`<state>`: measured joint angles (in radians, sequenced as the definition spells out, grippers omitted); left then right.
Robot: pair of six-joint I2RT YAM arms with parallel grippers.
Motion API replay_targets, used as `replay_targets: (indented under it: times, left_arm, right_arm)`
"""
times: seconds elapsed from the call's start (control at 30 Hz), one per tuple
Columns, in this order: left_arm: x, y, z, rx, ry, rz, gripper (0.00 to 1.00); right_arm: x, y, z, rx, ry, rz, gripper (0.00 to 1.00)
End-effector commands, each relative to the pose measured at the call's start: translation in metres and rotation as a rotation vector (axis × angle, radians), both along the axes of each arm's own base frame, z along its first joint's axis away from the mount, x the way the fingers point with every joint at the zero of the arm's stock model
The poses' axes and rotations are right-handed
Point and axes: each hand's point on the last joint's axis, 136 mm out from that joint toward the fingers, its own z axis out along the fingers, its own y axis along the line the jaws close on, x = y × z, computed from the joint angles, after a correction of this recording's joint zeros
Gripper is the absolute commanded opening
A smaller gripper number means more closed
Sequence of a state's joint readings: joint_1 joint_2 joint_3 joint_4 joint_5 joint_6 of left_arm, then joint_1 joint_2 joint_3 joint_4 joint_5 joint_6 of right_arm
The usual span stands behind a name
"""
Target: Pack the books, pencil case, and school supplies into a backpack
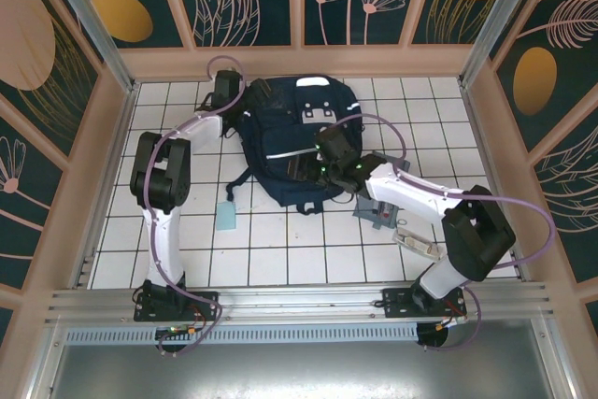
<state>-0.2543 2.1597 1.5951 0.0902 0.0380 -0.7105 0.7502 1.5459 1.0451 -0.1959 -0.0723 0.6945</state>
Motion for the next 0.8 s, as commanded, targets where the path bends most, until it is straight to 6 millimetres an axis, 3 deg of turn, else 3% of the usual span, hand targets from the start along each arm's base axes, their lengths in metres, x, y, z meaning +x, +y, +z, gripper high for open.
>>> replay_targets:
  times: [0.0,0.03,0.17,0.23,0.33,0.43,0.53,0.63,0.73,0.77]
  left_arm:
    - [-0.004,0.016,0.01,0.153,0.032,-0.031,0.99]
    - [-0.01,0.019,0.015,0.17,0.04,-0.034,0.99]
    - [-0.047,0.009,0.036,0.084,0.033,-0.1,0.99]
    - [-0.072,-0.001,0.038,-0.004,0.038,-0.142,0.99]
    - [-0.109,-0.007,0.029,-0.112,0.061,-0.158,0.96]
    - [-0.14,-0.011,0.018,-0.204,0.072,-0.156,0.93]
    - [-0.159,-0.021,-0.003,-0.228,0.121,-0.178,0.93]
    - [-0.16,-0.035,-0.017,-0.232,0.149,-0.214,0.93]
    - [-0.153,-0.041,-0.033,-0.247,0.174,-0.223,0.94]
    - [-0.142,-0.044,-0.027,-0.245,0.156,-0.224,0.93]
  right_arm:
    - [0.02,-0.026,0.035,-0.071,-0.126,-0.068,0.9]
    - [0.028,-0.037,0.04,-0.087,-0.149,-0.088,0.99]
    - [0.066,-0.078,0.05,-0.114,-0.204,-0.131,0.99]
    - [0.095,-0.111,0.044,-0.13,-0.22,-0.173,0.97]
    - [0.127,-0.145,0.024,-0.148,-0.201,-0.213,0.76]
    - [0.146,-0.16,-0.003,-0.148,-0.166,-0.242,0.55]
    - [0.147,-0.148,-0.032,-0.096,-0.114,-0.224,0.34]
    - [0.134,-0.136,-0.058,-0.082,-0.051,-0.208,0.13]
    - [0.11,-0.122,-0.074,-0.082,-0.009,-0.2,0.1]
    - [0.101,-0.115,-0.075,-0.071,-0.004,-0.191,0.1]
